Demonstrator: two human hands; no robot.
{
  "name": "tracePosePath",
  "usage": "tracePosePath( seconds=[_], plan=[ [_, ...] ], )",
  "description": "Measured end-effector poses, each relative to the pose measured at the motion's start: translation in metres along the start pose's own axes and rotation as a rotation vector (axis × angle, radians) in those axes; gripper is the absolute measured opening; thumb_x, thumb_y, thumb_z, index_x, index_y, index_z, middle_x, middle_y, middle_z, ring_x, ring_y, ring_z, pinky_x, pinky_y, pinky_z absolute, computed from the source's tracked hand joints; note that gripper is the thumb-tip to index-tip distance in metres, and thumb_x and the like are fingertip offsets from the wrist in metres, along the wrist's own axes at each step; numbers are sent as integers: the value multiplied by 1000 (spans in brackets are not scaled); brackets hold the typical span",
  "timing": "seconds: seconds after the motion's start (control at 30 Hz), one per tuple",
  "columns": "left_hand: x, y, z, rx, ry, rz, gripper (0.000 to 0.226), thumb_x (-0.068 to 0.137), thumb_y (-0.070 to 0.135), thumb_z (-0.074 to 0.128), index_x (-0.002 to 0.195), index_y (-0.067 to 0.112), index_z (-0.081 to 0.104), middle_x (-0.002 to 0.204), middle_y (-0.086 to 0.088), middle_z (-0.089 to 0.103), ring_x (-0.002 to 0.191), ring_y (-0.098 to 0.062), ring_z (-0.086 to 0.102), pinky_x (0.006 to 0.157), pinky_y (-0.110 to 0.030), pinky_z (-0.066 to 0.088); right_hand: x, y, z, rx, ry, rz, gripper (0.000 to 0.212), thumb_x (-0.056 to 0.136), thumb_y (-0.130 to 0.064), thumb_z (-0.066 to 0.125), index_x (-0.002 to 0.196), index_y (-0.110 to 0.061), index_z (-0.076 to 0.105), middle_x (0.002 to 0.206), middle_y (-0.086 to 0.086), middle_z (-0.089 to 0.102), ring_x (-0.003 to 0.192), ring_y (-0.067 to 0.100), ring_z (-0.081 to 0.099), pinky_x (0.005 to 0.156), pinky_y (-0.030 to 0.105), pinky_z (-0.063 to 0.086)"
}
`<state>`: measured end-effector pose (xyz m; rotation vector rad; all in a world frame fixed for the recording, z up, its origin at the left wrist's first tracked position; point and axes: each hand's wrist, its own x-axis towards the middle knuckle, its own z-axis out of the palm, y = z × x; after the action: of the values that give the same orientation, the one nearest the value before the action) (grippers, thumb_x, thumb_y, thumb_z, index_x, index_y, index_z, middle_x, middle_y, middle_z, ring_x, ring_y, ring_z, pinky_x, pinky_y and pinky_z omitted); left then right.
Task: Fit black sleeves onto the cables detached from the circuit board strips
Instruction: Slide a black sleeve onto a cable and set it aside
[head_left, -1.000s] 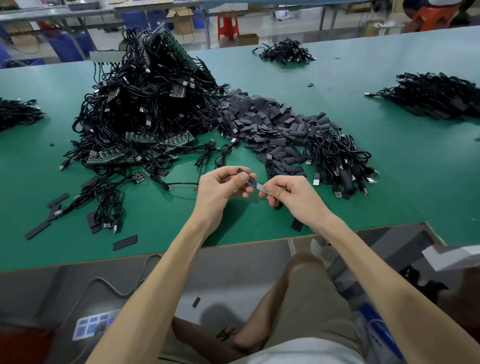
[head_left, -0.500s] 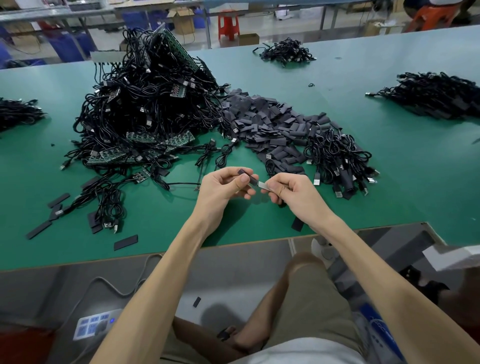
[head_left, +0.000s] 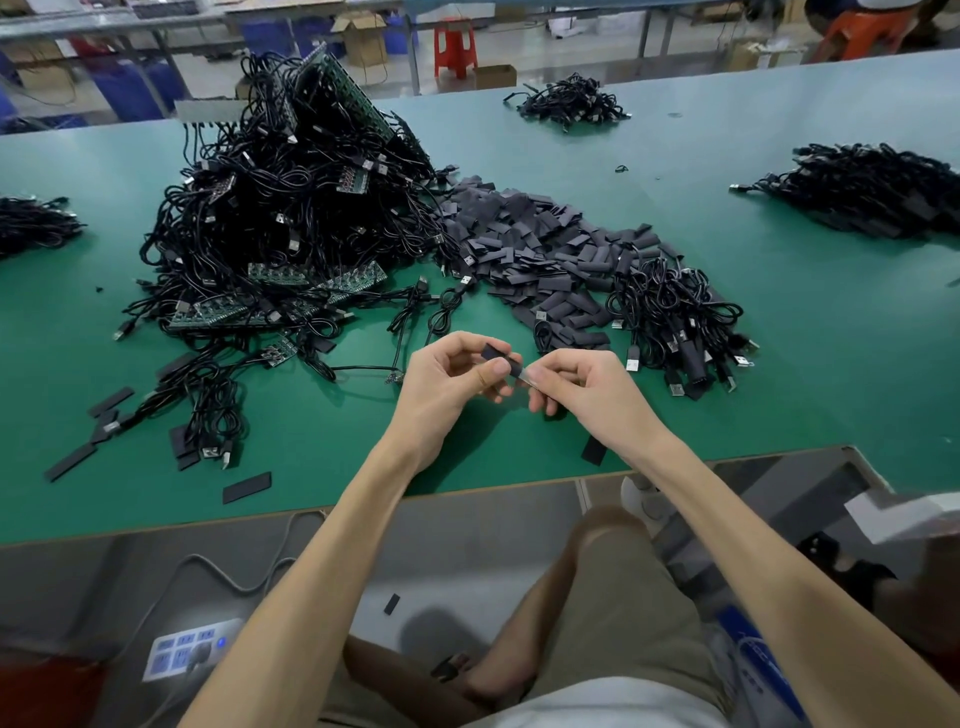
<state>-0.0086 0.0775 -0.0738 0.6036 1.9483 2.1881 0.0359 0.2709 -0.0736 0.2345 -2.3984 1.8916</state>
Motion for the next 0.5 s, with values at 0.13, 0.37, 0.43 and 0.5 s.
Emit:
tracePosePath(
  seconds=[0.13,0.37,0.43,0.5],
  plan=[
    [1,-2,-1,70,-41,-6,19,89,10,75,106,3,69,93,-12,76,71,-22,67,69,-30,56,1,1,-1,18,1,1,11,100,-15,65,93,-8,72,73,5,75,63,15,59,67,25,50],
    [1,-3,0,117,-86,-9,17,86,10,79,100,7,70,85,-8,71,72,-21,60,69,-30,53,2,3,-2,85,30,-7,8,96,-14,71,98,-8,65,72,7,75,60,15,60,64,22,50],
    [1,-4,4,148,-121,-12,17,87,5,77,99,0,67,81,-7,70,69,-18,62,68,-28,54,2,4,-3,96,36,-7,9,96,-14,70,98,-7,65,70,7,75,58,14,59,61,21,49],
    [0,-3,4,146,-138,-12,16,88,5,76,98,-3,66,82,-9,72,70,-18,64,69,-28,55,2,4,-2,94,39,-3,11,96,-15,71,98,-6,65,70,7,75,57,14,60,60,19,48]
  ],
)
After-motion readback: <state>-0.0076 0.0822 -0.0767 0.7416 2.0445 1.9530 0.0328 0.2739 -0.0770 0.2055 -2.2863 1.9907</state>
